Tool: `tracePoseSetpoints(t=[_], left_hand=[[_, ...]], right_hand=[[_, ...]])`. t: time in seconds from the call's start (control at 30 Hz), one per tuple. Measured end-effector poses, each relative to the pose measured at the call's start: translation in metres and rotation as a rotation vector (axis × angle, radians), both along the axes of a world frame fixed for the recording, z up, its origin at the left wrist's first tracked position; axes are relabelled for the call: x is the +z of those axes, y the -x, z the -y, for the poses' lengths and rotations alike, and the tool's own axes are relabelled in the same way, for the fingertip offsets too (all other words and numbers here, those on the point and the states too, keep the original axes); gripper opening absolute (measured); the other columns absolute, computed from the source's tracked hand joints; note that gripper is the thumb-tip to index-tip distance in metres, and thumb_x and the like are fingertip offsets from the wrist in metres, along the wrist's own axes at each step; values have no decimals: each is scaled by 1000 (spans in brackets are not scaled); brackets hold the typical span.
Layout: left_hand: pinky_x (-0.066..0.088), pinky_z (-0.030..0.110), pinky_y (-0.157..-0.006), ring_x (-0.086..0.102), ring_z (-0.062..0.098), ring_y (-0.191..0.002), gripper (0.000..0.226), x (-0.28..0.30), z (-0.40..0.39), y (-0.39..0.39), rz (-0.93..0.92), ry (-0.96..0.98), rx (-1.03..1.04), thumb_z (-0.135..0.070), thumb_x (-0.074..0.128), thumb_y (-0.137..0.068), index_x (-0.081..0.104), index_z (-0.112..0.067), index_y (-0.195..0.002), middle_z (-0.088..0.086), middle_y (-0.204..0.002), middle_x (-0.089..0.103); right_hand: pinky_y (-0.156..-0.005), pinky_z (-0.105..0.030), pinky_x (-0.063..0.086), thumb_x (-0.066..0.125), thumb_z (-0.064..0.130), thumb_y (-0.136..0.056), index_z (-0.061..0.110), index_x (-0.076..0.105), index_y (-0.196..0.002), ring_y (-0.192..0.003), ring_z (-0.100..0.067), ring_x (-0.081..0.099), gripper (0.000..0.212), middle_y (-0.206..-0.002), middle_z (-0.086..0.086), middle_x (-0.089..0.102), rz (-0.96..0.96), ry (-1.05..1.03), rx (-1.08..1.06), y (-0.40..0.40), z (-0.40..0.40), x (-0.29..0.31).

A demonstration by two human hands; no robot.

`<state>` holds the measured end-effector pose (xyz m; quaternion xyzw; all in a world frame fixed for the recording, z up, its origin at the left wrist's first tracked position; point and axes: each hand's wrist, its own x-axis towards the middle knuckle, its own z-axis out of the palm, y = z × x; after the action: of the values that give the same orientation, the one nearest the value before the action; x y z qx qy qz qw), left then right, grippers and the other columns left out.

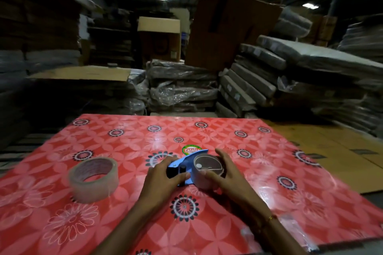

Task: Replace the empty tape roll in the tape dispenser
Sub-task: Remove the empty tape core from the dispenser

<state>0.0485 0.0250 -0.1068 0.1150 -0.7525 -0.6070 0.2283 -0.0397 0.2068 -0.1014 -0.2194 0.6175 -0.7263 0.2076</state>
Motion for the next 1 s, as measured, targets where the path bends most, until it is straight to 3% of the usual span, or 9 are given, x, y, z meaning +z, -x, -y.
tracePoseSetpoints(t=[0.07, 0.17, 0.27, 0.4, 0.6, 0.7, 0.8, 1.0], left_hand=[[59, 58, -80, 72, 31, -92, 42, 1, -1, -2, -1, 31, 30, -33, 80, -62, 69, -26, -102, 2, -91, 75], [59, 52, -77, 72, 19, -85, 38, 3, -2, -7, -13, 195, 85, -39, 76, -65, 68, -32, -102, -6, -88, 75], [57, 43, -72, 70, 8, -78, 38, 8, -4, -12, -60, 369, 165, -37, 78, -69, 65, -35, -104, -13, -85, 74], [53, 36, -68, 65, 8, -74, 30, 12, -11, -16, -127, 553, 219, -31, 79, -76, 62, -31, -101, -13, -82, 70], [50, 39, -70, 63, 17, -76, 29, 12, -8, -15, -102, 572, 226, -30, 78, -76, 59, -25, -96, -9, -83, 68], [51, 40, -68, 63, 14, -73, 28, 11, -8, -15, -89, 528, 220, -30, 79, -75, 56, -26, -91, -10, -79, 68], [52, 42, -64, 65, 14, -68, 29, 9, -8, -15, -62, 458, 203, -34, 77, -74, 52, -26, -85, -7, -74, 68], [50, 44, -66, 63, 21, -73, 28, 9, -6, -14, -58, 424, 238, -37, 75, -78, 52, -22, -84, -5, -74, 68]], right_hand=[[-81, -50, 64, 90, 18, -78, 50, 50, -139, -105, -12, 74, 80, -128, 19, 63, -42, -1, 15, -4, 0, 1], [-76, -30, 63, 88, 17, -79, 44, 45, -143, -106, -7, 73, 82, -120, 24, 68, -179, -23, 14, -9, -4, 0], [-87, -16, 57, 90, 31, -79, 42, 39, -147, -117, -5, 68, 85, -129, 22, 67, -468, -118, -70, -13, -5, -2], [-97, -27, 57, 87, 34, -82, 42, 38, -149, -130, -11, 61, 83, -141, 8, 59, -624, -127, -95, -10, -4, -5], [-93, -14, 54, 86, 20, -75, 51, 39, -144, -133, -5, 55, 89, -139, 19, 51, -762, -198, -106, -5, -4, -9], [-94, -24, 59, 83, 38, -84, 50, 43, -142, -130, -6, 58, 72, -139, 17, 54, -769, -188, -141, -6, 1, -10], [-100, -32, 54, 84, 58, -76, 58, 30, -147, -126, -1, 62, 89, -141, 21, 58, -713, -261, -150, -4, 1, -14], [-99, -35, 57, 88, 50, -67, 56, 21, -152, -116, 2, 67, 108, -134, 32, 59, -651, -338, -143, 2, -2, -19]])
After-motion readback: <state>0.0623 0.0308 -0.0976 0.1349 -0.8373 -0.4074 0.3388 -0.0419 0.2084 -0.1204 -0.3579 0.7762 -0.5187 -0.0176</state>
